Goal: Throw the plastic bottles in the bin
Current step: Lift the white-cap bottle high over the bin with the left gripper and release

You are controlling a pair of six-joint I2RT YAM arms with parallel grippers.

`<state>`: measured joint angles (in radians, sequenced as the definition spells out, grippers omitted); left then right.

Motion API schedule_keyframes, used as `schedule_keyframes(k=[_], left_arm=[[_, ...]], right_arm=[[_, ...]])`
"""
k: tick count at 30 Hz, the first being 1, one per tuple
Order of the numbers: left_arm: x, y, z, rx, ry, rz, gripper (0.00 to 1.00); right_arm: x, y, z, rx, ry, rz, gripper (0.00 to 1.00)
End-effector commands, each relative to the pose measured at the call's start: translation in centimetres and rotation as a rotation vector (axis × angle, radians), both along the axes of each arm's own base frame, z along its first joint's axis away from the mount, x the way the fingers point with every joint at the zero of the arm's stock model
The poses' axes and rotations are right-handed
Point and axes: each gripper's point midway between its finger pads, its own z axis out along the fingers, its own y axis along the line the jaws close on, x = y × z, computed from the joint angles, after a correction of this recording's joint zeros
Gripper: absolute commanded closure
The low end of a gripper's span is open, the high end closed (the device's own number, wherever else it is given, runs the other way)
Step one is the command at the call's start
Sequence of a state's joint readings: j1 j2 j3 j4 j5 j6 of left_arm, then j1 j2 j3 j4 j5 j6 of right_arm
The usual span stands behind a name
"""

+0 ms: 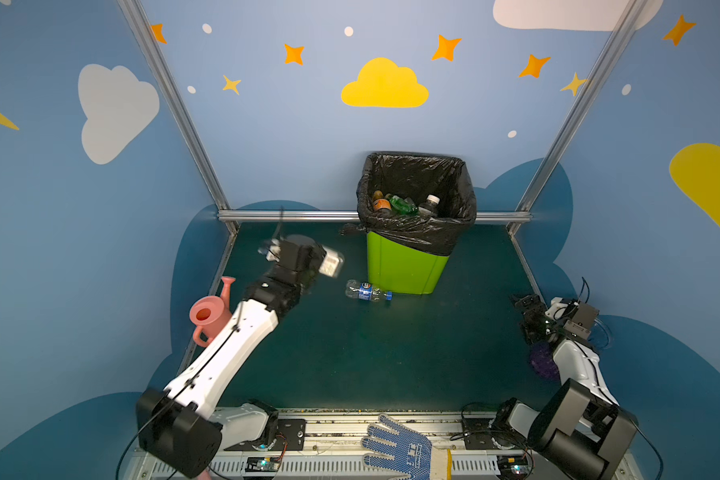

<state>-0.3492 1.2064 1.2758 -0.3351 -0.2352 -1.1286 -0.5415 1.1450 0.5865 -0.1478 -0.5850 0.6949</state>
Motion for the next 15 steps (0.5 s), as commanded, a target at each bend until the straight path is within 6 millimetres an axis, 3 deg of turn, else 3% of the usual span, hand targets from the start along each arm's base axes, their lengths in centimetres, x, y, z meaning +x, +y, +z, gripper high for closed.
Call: schedule_keyframes(k=[1, 2, 4, 5, 7, 9, 13, 14, 15], left_arm=[[-2.9, 4.5, 15.2, 0.211, -0.397, 0.077, 0.58], [-3.9, 4.7, 18.5, 0.225, -0.486, 0.082, 0.58], [-5.0, 4.2, 23.2, 0.242, -0.631, 0.054, 0.58], [-5.0, 3.7, 24.5, 0.233, -0.681, 0.037, 0.58], [-2.6, 1.8, 24.9, 0.197, -0.692, -0.029, 0.58], [1.7, -2.0, 22.6, 0.163, -0.618, -0.146, 0.58], [11.2, -15.6, 13.6, 0.214, -0.329, -0.504, 0.53], [12.3, -17.8, 13.0, 0.218, -0.295, -0.56, 0.48], [13.6, -19.6, 11.3, 0.216, -0.25, -0.594, 0.38]], right_arm=[[0.7, 0.9, 1.6, -0.021, -0.029, 0.042, 0.05], [0.8, 1.2, 1.7, -0.028, -0.032, 0.051, 0.05], [1.0, 1.7, 2.1, -0.035, -0.041, 0.058, 0.05], [1.0, 1.9, 2.2, -0.038, -0.045, 0.06, 0.05], [1.2, 2.3, 2.7, -0.047, -0.055, 0.07, 0.05], [1.2, 2.4, 3.0, -0.054, -0.059, 0.077, 0.05], [1.2, 2.9, 3.5, -0.064, -0.069, 0.096, 0.05], [1.2, 3.0, 3.7, -0.064, -0.07, 0.1, 0.05], [1.1, 2.9, 3.9, -0.067, -0.071, 0.103, 0.05]])
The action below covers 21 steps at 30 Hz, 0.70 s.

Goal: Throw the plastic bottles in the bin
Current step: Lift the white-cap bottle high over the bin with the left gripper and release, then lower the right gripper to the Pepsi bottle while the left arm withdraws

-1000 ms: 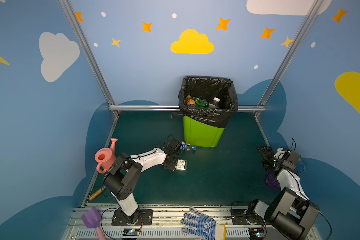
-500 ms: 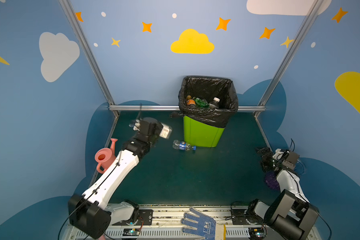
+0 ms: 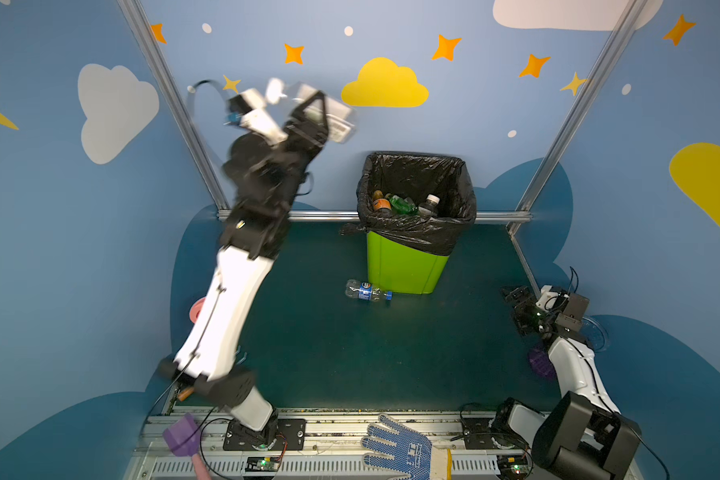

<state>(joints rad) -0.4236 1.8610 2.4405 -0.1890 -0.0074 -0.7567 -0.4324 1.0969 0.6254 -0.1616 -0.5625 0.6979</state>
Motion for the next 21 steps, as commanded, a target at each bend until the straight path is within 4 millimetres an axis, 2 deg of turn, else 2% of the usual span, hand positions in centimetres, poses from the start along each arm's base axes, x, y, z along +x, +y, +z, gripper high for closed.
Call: schedule_keyframes(k=[1, 2, 4, 7, 10, 12, 15, 21], left_arm=[[6.2, -8.8, -14.6, 0.214, 0.354, -0.193, 0.3], [6.3, -8.9, -12.9, 0.163, 0.302, -0.224, 0.17], [7.2, -7.5, -12.0, 0.137, 0.276, -0.143, 0.01], [5.1, -5.3, -8.0, 0.194, 0.14, -0.01, 0.0], [2.8, -4.6, -4.4, 0.224, 0.055, 0.0, 0.0], [1.7, -4.7, -2.8, 0.225, 0.012, -0.02, 0.0], [1.0, -5.3, -1.6, 0.216, -0.031, -0.053, 0.0], [1.6, -5.7, -2.8, 0.223, 0.004, -0.071, 0.0]], right_arm=[[-0.2, 0.3, 1.3, -0.024, -0.008, 0.019, 0.05], [-0.3, 0.4, 1.5, -0.03, -0.01, 0.023, 0.05], [-0.6, 0.4, 2.1, -0.046, -0.027, 0.019, 0.05], [-0.8, 0.3, 3.2, -0.064, -0.067, -0.001, 0.05], [-0.9, 0.4, 3.4, -0.068, -0.086, -0.006, 0.05], [-0.9, 0.5, 3.2, -0.065, -0.081, -0.001, 0.05], [-0.9, 1.0, 2.9, -0.056, -0.067, 0.022, 0.05], [-1.5, 1.0, 2.9, -0.077, -0.057, 0.012, 0.05]])
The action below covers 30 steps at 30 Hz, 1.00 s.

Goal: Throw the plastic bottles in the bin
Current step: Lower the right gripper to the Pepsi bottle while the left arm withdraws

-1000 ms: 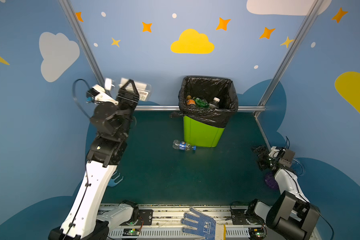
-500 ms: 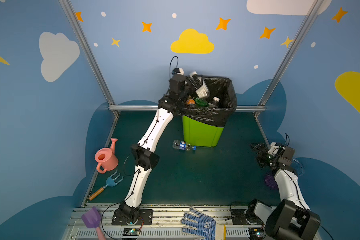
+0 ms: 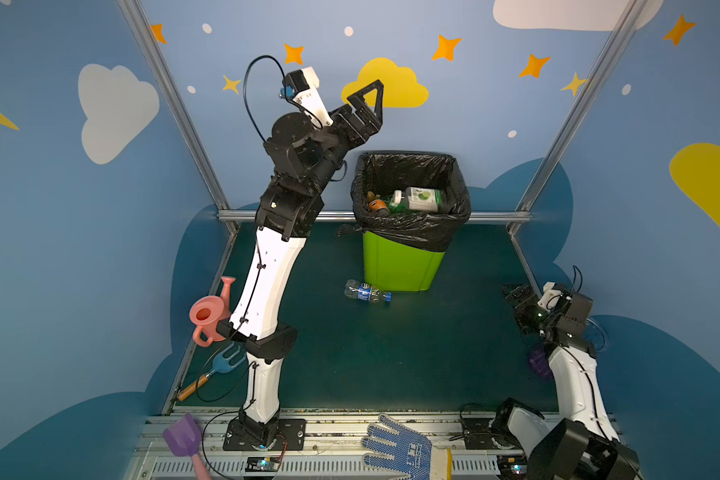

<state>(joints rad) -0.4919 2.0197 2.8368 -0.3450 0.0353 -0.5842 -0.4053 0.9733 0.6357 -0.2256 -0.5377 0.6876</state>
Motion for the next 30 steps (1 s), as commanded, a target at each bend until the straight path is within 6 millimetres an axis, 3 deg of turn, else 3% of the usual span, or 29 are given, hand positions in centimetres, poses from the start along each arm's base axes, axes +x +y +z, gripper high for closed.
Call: schedule_keyframes(k=[1, 5, 9, 13, 14, 16, 19, 21, 24, 30], left_arm=[[4.7, -2.7, -6.7, 0.105, 0.149, -0.003, 0.0], [4.5, -2.3, -7.2, 0.154, 0.162, 0.015, 0.0], [3.9, 0.5, -10.0, 0.296, 0.283, 0.152, 0.0], [2.5, 4.3, -15.0, 0.413, 0.463, 0.302, 0.0], [2.3, 5.0, -17.4, 0.444, 0.504, 0.329, 0.0], [1.1, 6.9, -19.6, 0.401, 0.495, 0.375, 0.0], [-1.8, 10.4, -23.8, 0.314, 0.461, 0.418, 0.0], [-3.9, 14.1, -27.4, 0.302, 0.555, 0.488, 0.0], [-6.8, 17.8, -31.6, 0.341, 0.65, 0.567, 0.0], [-11.2, 22.2, -40.3, 0.293, 0.825, 0.621, 0.0]], right_arm=[[-0.5, 0.0, 0.2, -0.024, 0.004, -0.007, 0.05], [-0.4, 0.8, 0.8, -0.033, -0.018, 0.031, 0.05], [-0.1, 4.1, 1.5, -0.145, -0.064, 0.159, 0.06], [0.6, 8.9, 1.0, -0.256, -0.089, 0.298, 0.06], [0.8, 10.5, 0.8, -0.274, -0.093, 0.341, 0.06], [1.1, 13.6, 0.1, -0.329, -0.101, 0.428, 0.07], [1.6, 18.3, 1.0, -0.484, -0.151, 0.57, 0.07], [1.4, 21.3, 1.0, -0.582, -0.178, 0.665, 0.07], [1.0, 25.4, 0.7, -0.682, -0.205, 0.798, 0.07], [0.6, 32.5, -1.2, -0.843, -0.208, 0.982, 0.07]])
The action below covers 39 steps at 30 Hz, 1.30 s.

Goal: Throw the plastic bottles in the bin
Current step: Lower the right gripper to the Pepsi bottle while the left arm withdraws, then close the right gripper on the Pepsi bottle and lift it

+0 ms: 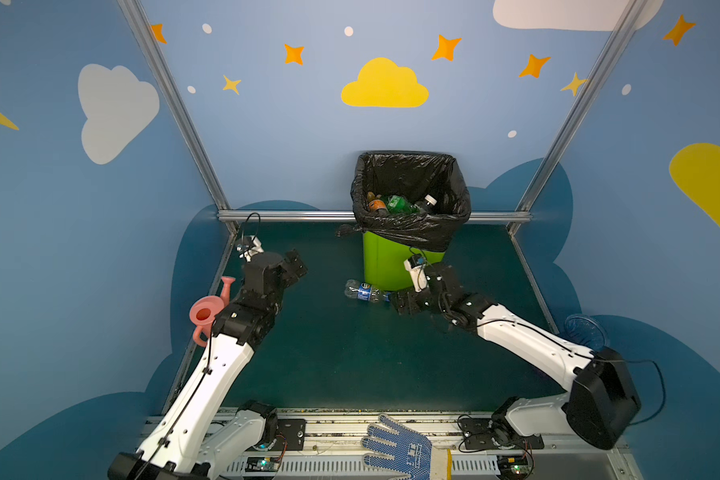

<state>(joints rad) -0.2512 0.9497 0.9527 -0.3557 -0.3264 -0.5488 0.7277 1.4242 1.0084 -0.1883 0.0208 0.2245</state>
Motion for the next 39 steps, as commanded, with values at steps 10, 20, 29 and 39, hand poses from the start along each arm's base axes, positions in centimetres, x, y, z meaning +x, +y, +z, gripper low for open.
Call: schedule_keyframes(k=[10, 20, 29, 39], left_arm=[[-5.4, 3.5, -11.0, -0.102, 0.172, 0.127, 0.0], [-6.7, 3.6, -14.3, -0.12, 0.247, 0.133, 0.0], [-7.5, 4.0, -15.2, -0.118, 0.261, 0.146, 0.0], [-8.3, 4.3, -15.6, -0.113, 0.267, 0.156, 0.0]], right_arm=[[1.3, 8.0, -4.8, -0.338, -0.053, 0.206, 0.07], [3.7, 9.0, -8.8, -0.587, -0.009, 0.249, 0.08], [5.2, 9.8, -10.6, -0.719, -0.009, 0.287, 0.08], [5.8, 10.0, -13.5, -0.869, 0.022, 0.332, 0.15]])
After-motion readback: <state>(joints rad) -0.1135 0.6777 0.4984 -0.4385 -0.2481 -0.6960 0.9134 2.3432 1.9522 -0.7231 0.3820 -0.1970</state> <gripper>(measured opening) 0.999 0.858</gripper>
